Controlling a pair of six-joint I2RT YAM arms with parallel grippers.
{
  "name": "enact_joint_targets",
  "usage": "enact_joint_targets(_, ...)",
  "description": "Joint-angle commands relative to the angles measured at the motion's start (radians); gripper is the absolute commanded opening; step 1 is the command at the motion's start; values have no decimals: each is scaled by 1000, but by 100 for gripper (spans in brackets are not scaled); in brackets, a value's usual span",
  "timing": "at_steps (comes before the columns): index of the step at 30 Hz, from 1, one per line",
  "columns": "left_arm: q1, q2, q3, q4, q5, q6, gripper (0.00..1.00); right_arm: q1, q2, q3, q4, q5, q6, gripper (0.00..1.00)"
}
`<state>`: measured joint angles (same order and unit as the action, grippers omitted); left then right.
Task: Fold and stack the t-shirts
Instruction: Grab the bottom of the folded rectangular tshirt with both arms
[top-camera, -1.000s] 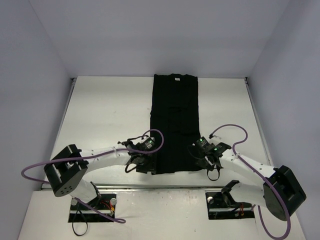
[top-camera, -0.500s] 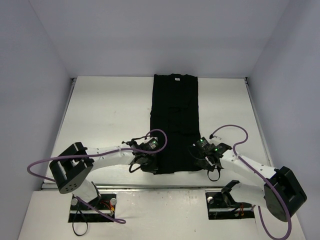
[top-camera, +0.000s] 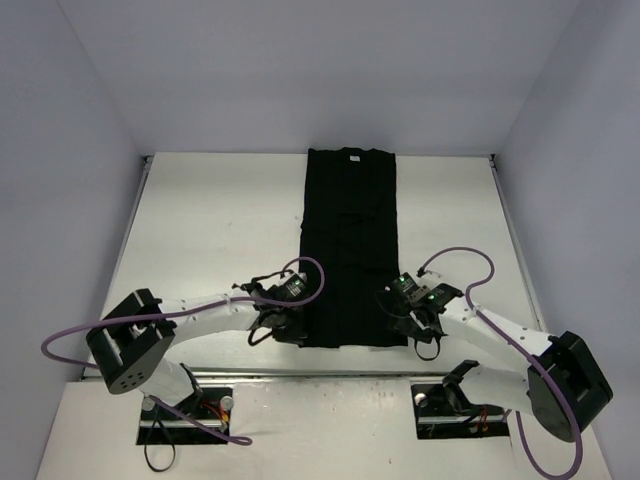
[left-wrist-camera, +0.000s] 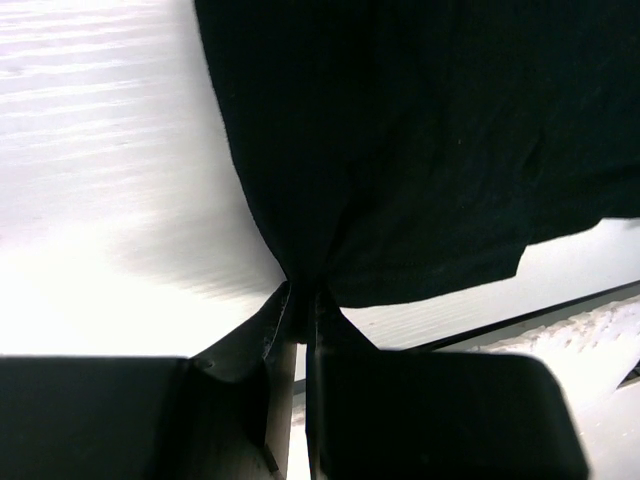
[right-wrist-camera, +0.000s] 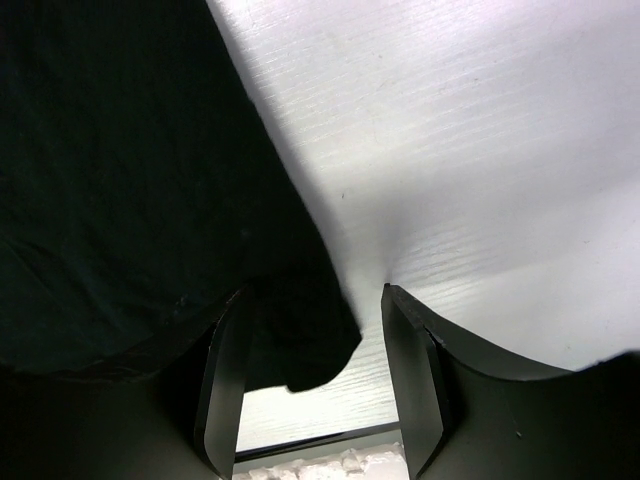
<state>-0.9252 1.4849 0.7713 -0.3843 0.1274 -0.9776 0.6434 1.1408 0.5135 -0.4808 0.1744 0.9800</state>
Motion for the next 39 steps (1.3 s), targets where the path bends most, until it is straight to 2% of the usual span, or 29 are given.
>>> enact_joint_targets(1, 31, -5, -21, -80, -55, 58, 0, 9, 6, 37, -45, 13, -11, 51)
enact_joint_targets(10, 32, 24, 10, -78, -40, 74, 0, 35, -11, 2, -34, -37, 29, 51)
enact_joint_targets(18, 32, 29, 22, -82, -32, 80, 0, 88, 45, -22, -7, -36, 79, 47)
enact_joint_targets(21, 34, 25, 19, -89, -34, 82, 0, 91, 29, -30, -7, -30, 92, 42)
enact_joint_targets(28, 38, -7, 37, -114, -55, 119, 0, 93, 14, -9, -13, -19, 71, 2)
enact_joint_targets(33, 35, -115, 98, -194, -97, 155, 0, 97, -28, 80, -113, 17, 46, 0)
enact_joint_targets(39, 12, -229, 84, -276, -29, 132, 0, 166, -89, 111, -207, -7, 66, 0)
